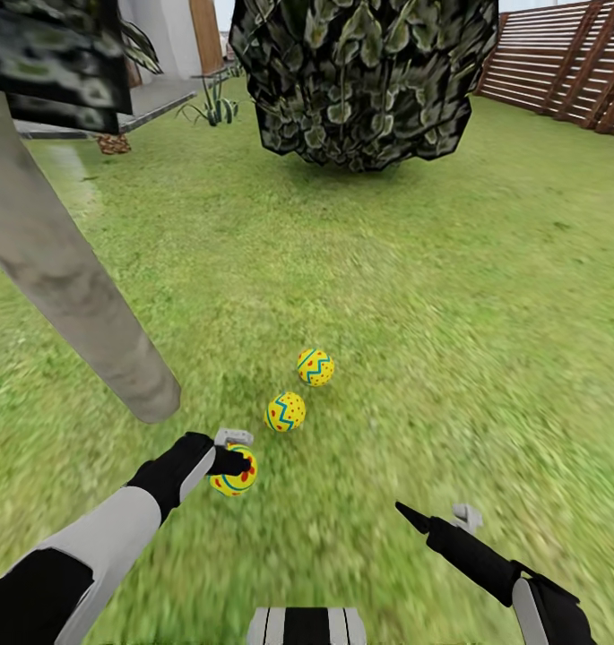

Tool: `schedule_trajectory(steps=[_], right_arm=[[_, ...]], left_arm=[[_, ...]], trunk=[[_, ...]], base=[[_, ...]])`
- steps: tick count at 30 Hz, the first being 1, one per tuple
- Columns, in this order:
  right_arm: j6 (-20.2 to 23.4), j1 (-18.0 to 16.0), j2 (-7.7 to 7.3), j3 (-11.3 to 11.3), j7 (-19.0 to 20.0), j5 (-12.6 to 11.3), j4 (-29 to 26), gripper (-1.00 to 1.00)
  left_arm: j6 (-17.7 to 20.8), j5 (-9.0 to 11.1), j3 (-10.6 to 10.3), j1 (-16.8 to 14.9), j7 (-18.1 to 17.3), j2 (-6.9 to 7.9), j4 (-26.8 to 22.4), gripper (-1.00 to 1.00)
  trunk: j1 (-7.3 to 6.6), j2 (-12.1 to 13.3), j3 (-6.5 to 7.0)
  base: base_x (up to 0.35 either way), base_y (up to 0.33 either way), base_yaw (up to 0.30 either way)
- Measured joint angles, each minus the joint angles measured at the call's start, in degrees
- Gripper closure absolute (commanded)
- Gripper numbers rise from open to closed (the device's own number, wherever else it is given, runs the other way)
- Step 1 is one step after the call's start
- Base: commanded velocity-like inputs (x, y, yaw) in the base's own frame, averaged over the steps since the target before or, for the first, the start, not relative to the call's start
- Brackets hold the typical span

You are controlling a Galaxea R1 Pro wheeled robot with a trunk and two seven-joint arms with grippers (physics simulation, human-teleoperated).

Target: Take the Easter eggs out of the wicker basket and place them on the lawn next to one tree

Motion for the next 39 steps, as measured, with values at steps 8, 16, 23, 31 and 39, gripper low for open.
schedule_trajectory(steps=[8,16,23,31,39], right_arm=[[0.0,0.0,0.0,0.0,-0.05,0.03,0.0,-1.0],[0.0,0.0,0.0,0.0,-0.04,0.01,0.0,-1.0],[0.0,0.0,0.02,0.01,-0.02,0.01,0.03,-1.0],[0.0,0.0,0.01,0.0,0.0,0.0,0.05,-1.0],[0.0,0.0,0.01,0.0,0.0,0.0,0.0,-1.0]], left_arm=[[-1.32,0.01,0.0,0.05,-0.03,0.01,-0.13,1.0],[-1.67,-0.03,2.24,0.07,-0.03,0.0,-0.26,1.0],[-1.73,-0.09,3.14,0.07,0.21,-0.07,-0.26,1.0],[-1.8,-0.09,3.16,0.07,0.31,-0.08,-0.3,1.0],[-1.88,-0.09,3.14,0.07,0.48,-0.08,-0.34,1.0]], trunk=[[0.21,-0.11,-1.77],[0.2,-0.11,-1.78],[0.19,-0.11,-1.78],[0.2,-0.11,-1.78],[0.2,-0.11,-1.78]], base=[[0.0,0.0,0.0],[0.001,0.001,0.0],[0.116,0.053,0.0],[0.105,0.032,0.0],[0.003,0.0,0.0]])
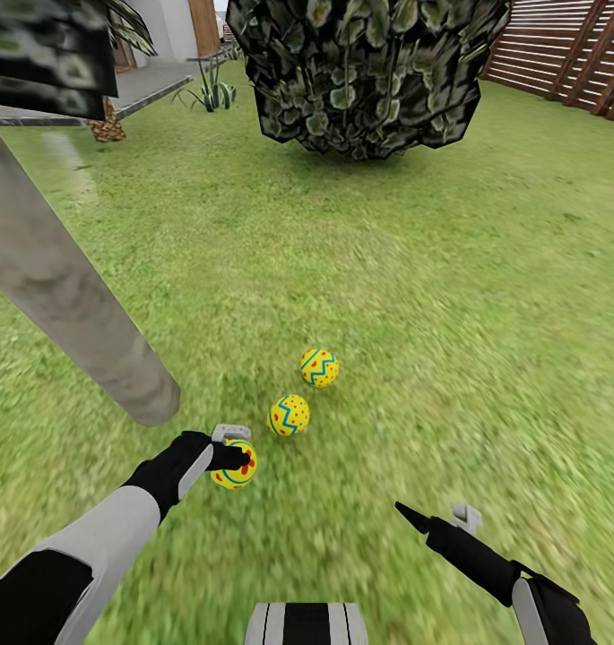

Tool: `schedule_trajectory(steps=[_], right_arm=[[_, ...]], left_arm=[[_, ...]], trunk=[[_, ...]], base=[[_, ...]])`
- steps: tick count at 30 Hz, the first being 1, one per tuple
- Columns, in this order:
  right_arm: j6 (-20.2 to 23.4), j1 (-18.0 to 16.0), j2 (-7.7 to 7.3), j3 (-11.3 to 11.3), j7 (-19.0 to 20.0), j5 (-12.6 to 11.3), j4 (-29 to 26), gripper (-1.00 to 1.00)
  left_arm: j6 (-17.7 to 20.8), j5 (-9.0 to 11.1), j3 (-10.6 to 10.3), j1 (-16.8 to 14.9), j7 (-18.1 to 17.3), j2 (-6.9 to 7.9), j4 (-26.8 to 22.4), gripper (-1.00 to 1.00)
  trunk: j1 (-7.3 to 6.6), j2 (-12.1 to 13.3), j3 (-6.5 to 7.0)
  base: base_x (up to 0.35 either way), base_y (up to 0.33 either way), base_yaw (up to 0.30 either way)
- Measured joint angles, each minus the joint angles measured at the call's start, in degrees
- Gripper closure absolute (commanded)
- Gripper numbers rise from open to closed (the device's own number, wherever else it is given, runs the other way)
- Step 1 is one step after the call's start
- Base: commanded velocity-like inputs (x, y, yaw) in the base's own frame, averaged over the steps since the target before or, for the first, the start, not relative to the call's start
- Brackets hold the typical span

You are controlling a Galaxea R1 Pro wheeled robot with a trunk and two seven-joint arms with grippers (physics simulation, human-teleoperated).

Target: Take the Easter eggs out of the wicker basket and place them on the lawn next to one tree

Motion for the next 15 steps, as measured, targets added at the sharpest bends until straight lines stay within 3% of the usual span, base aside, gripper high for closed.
schedule_trajectory(steps=[5,11,15], right_arm=[[0.0,0.0,0.0,0.0,0.0,0.0,0.0,-1.0],[0.0,0.0,0.0,0.0,0.07,-0.17,0.0,-1.0],[-0.04,0.0,-0.01,0.0,0.42,-0.37,-0.14,-1.0]], left_arm=[[0.01,0.0,0.02,0.0,0.01,0.0,0.0,1.0],[-0.01,0.0,0.02,0.0,-0.06,0.0,0.0,1.0],[-0.01,0.0,0.02,0.0,-0.08,0.0,0.0,1.0]], trunk=[[0.0,0.0,0.0],[0.16,-0.08,-1.32],[0.15,-0.08,-1.33]], base=[[0.0,0.0,0.0],[0.0,0.0,0.0],[0.0,0.0,0.0]])
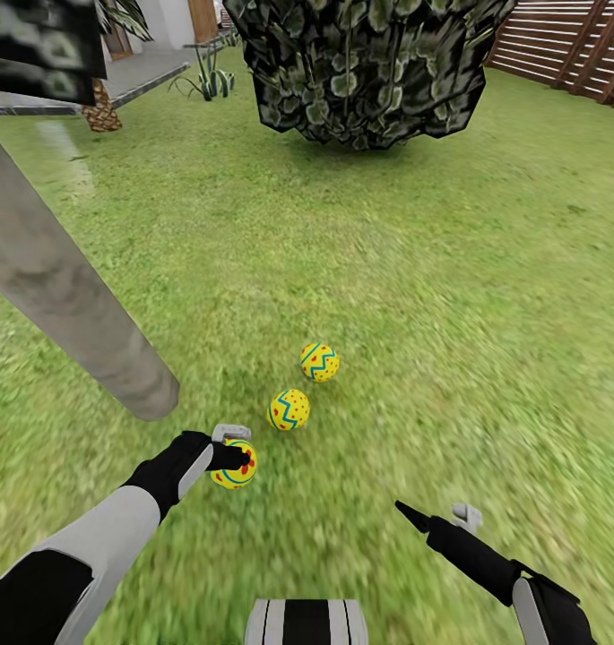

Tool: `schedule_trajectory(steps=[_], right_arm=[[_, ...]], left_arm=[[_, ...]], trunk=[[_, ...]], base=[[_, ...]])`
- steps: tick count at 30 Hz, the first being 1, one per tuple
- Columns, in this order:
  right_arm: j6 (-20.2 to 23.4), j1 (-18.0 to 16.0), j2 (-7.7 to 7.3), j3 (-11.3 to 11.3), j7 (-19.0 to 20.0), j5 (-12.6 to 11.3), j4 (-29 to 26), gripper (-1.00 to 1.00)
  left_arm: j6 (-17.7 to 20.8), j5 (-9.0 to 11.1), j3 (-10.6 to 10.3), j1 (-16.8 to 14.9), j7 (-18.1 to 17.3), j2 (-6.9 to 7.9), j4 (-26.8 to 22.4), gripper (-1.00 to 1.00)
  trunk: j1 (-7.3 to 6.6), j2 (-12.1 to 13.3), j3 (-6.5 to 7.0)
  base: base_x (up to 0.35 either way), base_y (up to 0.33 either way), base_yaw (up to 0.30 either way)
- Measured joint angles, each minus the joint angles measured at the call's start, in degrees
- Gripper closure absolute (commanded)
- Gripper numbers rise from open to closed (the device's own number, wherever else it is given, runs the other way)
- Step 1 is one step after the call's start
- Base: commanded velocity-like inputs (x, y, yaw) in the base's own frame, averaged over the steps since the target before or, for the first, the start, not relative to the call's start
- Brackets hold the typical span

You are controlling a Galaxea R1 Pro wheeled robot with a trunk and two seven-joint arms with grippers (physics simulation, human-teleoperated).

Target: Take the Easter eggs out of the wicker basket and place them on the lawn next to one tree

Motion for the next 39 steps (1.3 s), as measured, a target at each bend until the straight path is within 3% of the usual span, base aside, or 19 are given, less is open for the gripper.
schedule_trajectory(steps=[5,11,16,25,32,39], right_arm=[[-0.04,0.12,0.0,0.01,1.01,-0.23,-0.44,-1.0],[-0.06,0.35,-0.03,-0.01,9.34,-0.16,-0.57,-1.0],[-0.04,0.46,-0.48,-0.03,12.76,-0.13,-0.64,-1.0],[-0.04,0.52,-0.95,-0.03,13.7,-0.12,-0.63,-1.0],[-0.02,0.52,-0.96,-0.03,16.46,-0.2,-0.66,-1.0],[0.05,0.52,-0.96,-0.03,17.21,-0.08,-0.66,-1.0]], left_arm=[[0.0,0.0,0.0,0.0,0.0,0.0,0.0,1.0],[0.0,0.0,0.0,0.0,0.0,0.0,0.0,1.0],[0.0,0.0,0.0,0.0,0.0,0.0,0.0,1.0],[0.0,0.0,0.0,0.0,-0.04,0.0,-0.14,1.0],[0.0,0.0,0.0,0.0,0.0,0.0,-0.18,1.0],[-1.55,-0.01,-0.06,0.0,0.0,0.08,-0.18,1.0]], trunk=[[0.0,0.0,0.0],[0.0,0.0,0.0],[0.0,0.0,0.0],[0.21,-0.1,-1.77],[0.21,-0.11,-1.77],[0.36,-0.19,-3.1]], base=[[0.0,0.0,0.0],[0.0,0.0,0.0],[0.0,0.0,0.0],[0.0,0.0,0.0],[0.0,0.0,0.0],[0.0,0.0,0.0]])
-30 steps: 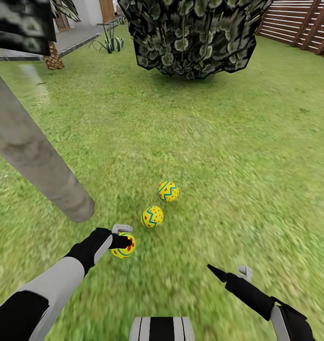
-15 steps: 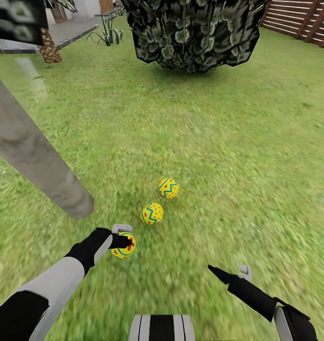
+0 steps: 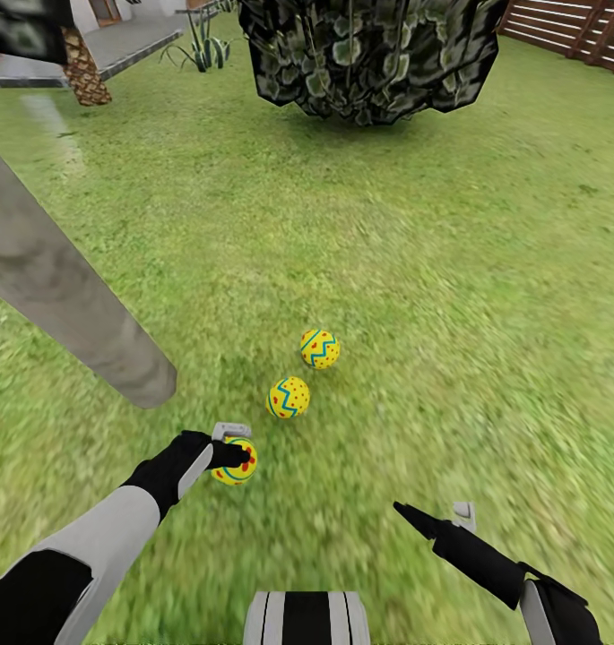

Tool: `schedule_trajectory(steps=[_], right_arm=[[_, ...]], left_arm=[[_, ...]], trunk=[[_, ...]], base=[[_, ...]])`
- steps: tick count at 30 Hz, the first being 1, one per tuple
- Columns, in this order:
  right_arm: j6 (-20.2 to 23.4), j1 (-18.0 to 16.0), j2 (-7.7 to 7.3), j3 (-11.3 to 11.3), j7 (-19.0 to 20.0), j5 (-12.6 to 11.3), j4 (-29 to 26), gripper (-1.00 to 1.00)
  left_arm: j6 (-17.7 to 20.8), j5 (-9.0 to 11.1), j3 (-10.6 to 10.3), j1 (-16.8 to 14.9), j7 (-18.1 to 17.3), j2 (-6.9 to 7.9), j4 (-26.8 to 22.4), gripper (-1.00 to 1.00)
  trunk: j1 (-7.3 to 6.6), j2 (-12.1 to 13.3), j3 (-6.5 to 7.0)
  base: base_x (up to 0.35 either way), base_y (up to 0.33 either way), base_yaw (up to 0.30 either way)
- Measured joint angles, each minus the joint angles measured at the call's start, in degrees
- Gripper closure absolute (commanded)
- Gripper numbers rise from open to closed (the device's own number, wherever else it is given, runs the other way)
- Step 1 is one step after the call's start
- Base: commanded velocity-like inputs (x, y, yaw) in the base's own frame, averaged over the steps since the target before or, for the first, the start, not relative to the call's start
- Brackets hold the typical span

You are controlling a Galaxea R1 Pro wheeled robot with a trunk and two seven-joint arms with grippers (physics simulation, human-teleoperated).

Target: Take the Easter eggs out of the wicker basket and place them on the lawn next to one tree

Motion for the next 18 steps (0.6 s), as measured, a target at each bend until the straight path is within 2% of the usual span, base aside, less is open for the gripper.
schedule_trajectory(steps=[4,13,18], right_arm=[[0.09,0.0,0.0,0.0,0.02,0.15,0.0,-1.0],[0.18,0.0,0.0,0.0,-0.19,0.37,0.03,-1.0],[0.14,0.0,0.0,0.0,-0.37,0.45,0.08,-1.0]], left_arm=[[-0.82,0.0,-0.03,0.0,0.02,0.0,0.0,1.0],[-1.01,-0.02,-0.04,0.0,-0.01,-0.05,0.0,1.0],[-1.97,-0.95,-0.18,-0.09,0.28,-0.04,-0.85,1.0]], trunk=[[0.0,0.0,0.0],[0.23,-0.12,-1.99],[0.3,-0.19,-2.87]], base=[[0.0,0.0,0.0],[0.0,0.0,0.0],[0.0,0.0,0.0]])
